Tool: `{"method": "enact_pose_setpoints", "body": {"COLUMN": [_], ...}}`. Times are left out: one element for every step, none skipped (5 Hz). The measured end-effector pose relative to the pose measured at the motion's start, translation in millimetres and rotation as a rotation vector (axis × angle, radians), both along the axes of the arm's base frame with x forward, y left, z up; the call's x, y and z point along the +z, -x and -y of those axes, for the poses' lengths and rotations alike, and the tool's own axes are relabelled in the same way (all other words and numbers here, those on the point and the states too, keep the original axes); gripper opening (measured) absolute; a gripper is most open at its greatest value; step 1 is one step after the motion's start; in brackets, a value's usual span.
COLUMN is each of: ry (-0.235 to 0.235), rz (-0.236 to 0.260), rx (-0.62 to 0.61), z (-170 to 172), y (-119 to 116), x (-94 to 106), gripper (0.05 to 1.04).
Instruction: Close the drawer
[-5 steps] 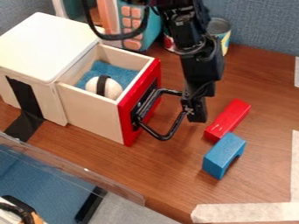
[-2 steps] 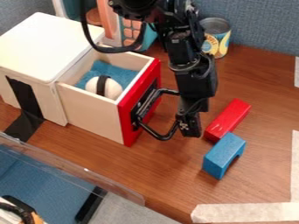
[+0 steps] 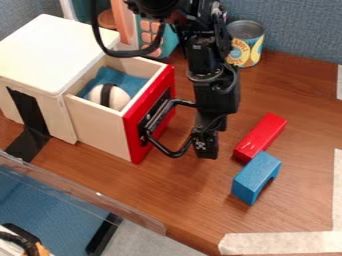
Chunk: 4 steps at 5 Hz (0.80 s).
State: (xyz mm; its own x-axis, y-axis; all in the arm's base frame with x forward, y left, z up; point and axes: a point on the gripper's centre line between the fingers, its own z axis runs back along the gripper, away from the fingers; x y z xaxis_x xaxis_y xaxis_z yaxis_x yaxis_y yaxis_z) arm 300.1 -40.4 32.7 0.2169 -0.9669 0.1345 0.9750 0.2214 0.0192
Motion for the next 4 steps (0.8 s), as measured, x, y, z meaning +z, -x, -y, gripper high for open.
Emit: {"method": "enact_pose_setpoints", "body": {"ry": [-0.045,-0.086,-0.120,-0.202], "rz": [-0.026,-0.069,-0.109,-0.197], "rx": [0.033,0.053,0.084,0.130], "z": [-7,-14,-20,-31], "y": [-1,3,6,10], "x": [4.4,2.5,2.0,-5.9], "gripper": [0.999,0.999,0.999,0.999]}}
